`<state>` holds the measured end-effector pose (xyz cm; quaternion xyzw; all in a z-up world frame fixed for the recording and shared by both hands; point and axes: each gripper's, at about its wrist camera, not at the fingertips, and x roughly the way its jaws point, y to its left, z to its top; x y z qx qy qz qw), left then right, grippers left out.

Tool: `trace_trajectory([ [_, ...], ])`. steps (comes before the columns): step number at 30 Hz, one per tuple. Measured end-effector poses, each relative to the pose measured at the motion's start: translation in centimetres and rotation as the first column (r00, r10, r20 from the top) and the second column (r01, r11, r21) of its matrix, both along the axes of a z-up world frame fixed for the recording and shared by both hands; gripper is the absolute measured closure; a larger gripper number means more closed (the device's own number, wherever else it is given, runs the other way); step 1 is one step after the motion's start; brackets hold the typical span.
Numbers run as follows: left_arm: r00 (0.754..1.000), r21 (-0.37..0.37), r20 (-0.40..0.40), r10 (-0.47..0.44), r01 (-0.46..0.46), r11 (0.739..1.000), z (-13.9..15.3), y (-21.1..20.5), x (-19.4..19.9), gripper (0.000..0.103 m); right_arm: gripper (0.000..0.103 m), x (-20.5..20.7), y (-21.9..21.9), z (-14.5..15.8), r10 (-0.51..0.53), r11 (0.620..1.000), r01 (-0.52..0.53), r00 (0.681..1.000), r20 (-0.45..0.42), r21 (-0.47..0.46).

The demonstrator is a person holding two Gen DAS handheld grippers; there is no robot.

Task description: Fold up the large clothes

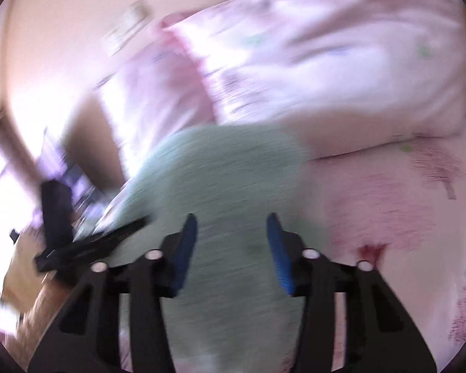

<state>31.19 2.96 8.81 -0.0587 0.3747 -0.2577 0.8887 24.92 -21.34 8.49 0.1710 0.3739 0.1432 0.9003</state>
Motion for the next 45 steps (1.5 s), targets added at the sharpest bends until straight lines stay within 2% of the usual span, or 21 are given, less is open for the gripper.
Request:
trace_trajectory([
  [1, 1.0, 0.023, 0.012, 0.008, -0.008, 1.0, 0.1, -0.5, -0.1, 0.027, 0.065, 0.0, 1.8, -0.4, 0.022, 1.0, -0.022, 1.0, -0.022, -0.02],
  [3, 0.999, 0.052, 0.027, 0.02, -0.022, 0.998, 0.3, -1.2, -0.1, 0.025, 0.064, 1.7, 3.4, -2.2, -0.009, 0.993, -0.004, 0.994, -0.113, -0.115],
  [4, 0.999, 0.059, 0.027, 0.023, -0.025, 0.998, 0.3, -1.1, -0.2, 0.025, 0.057, 2.6, 3.3, -3.5, -0.016, 0.994, 0.001, 0.99, -0.141, -0.107],
  [6, 0.999, 0.048, 0.026, 0.033, -0.034, 0.998, 0.6, -0.5, -0.6, 0.025, 0.051, 4.1, 2.4, -4.6, -0.016, 1.0, 0.011, 0.983, -0.18, -0.028],
  [8, 0.999, 0.006, 0.04, 0.027, -0.027, 1.0, 1.2, 0.7, -1.6, 0.025, 0.051, 5.1, 1.7, -4.9, -0.023, 0.999, 0.028, 0.979, -0.201, 0.021],
  [10, 0.996, -0.007, 0.087, 0.022, -0.022, 1.0, 2.2, 1.2, -2.6, 0.025, 0.051, 4.4, 1.4, -5.2, -0.043, 0.999, 0.046, 0.978, -0.205, 0.011],
  [11, 0.992, 0.019, 0.123, 0.028, -0.03, 0.999, 2.7, 1.1, -3.3, 0.025, 0.051, 3.8, 0.6, -5.1, -0.048, 0.999, 0.049, 0.978, -0.202, 0.001],
  [13, 0.988, 0.104, 0.153, 0.029, -0.045, 0.994, 2.7, 0.0, -3.6, 0.025, 0.051, 4.4, 0.2, -5.2, -0.056, 0.998, 0.056, 0.977, -0.206, -0.006],
  [14, 0.988, 0.136, 0.153, 0.029, -0.05, 0.989, 2.4, -0.5, -3.5, 0.025, 0.051, 3.4, 0.5, -5.2, -0.059, 0.998, 0.058, 0.977, -0.206, -0.01],
  [17, 0.99, 0.172, 0.139, 0.033, -0.057, 0.983, 1.3, -1.4, -2.4, 0.024, 0.052, 3.7, 2.4, -4.1, -0.077, 0.996, 0.067, 0.981, -0.176, -0.065],
  [19, 0.992, 0.137, 0.123, 0.038, -0.055, 0.989, 1.3, -1.1, -2.3, 0.023, 0.058, 2.0, 2.2, -2.8, -0.084, 0.995, 0.076, 0.989, -0.122, -0.068],
  [23, 0.989, 0.176, 0.144, 0.04, -0.066, 0.982, 1.7, -1.3, -2.8, 0.023, 0.058, -1.9, 2.3, -1.0, -0.075, 0.995, 0.072, 0.996, -0.052, -0.064],
  [26, 0.989, 0.18, 0.142, 0.049, -0.075, 0.981, 1.7, -1.3, -2.9, 0.023, 0.058, -4.0, 3.0, -1.2, -0.044, 0.996, 0.038, 0.996, -0.073, -0.081],
  [28, 0.988, 0.181, 0.143, 0.057, -0.083, 0.98, 1.6, -1.4, -2.9, 0.021, 0.059, -3.9, 3.4, -2.8, -0.067, 0.991, 0.051, 0.99, -0.125, -0.127],
  [30, 0.988, 0.191, 0.143, 0.055, -0.082, 0.978, 1.2, -1.7, -2.9, 0.018, 0.059, -1.9, 3.8, -4.9, -0.094, 0.987, 0.07, 0.981, -0.17, -0.147],
  [34, 0.984, 0.134, 0.162, 0.077, -0.099, 0.986, 2.0, -1.0, -3.9, 0.018, 0.054, -0.4, 3.0, -5.3, -0.116, 0.983, 0.089, 0.979, -0.165, -0.162],
  [36, 0.983, 0.11, 0.162, 0.09, -0.109, 0.988, 2.7, -0.4, -4.7, 0.018, 0.054, -0.5, 2.9, -4.6, -0.119, 0.982, 0.096, 0.982, -0.144, -0.162],
  [38, 0.978, 0.118, 0.173, 0.117, -0.139, 0.983, 3.4, 0.4, -5.9, 0.014, 0.05, -1.7, 2.8, -3.6, -0.125, 0.981, 0.108, 0.987, -0.098, -0.163],
  [40, 0.967, 0.157, 0.206, 0.152, -0.186, 0.97, 3.7, 0.9, -7.1, 0.004, 0.034, -3.5, 2.7, -2.2, -0.15, 0.976, 0.142, 0.988, -0.036, -0.166],
  [41, 0.959, 0.177, 0.226, 0.17, -0.212, 0.961, 3.8, 1.2, -7.8, 0.002, 0.031, -4.2, 2.8, -1.7, -0.159, 0.973, 0.155, 0.987, -0.01, -0.172],
  [45, 0.944, 0.22, 0.269, 0.192, -0.254, 0.942, 3.6, 2.2, -9.7, 0.001, 0.019, -6.7, 3.2, -0.2, -0.186, 0.961, 0.194, 0.981, 0.059, -0.196],
])
